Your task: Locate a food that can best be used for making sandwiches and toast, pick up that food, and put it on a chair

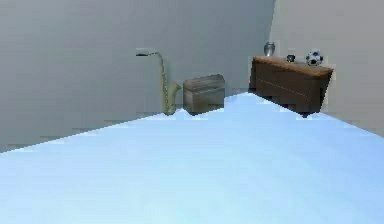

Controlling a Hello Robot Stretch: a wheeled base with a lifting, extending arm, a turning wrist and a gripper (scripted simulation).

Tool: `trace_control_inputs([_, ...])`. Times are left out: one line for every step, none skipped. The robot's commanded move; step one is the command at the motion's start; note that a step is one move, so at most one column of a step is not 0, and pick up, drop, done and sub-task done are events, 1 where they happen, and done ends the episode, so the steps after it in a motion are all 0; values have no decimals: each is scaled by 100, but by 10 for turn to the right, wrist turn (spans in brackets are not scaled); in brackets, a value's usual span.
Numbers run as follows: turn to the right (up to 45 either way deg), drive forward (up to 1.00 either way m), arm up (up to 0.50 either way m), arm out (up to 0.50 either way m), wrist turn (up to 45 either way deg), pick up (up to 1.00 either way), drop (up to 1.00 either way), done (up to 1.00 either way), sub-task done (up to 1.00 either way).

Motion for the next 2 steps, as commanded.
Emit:
trace_control_inputs([-450,0,0,0,0,0,0,0,0])
trace_control_inputs([-450,0,0,0,0,0,0,0,0])
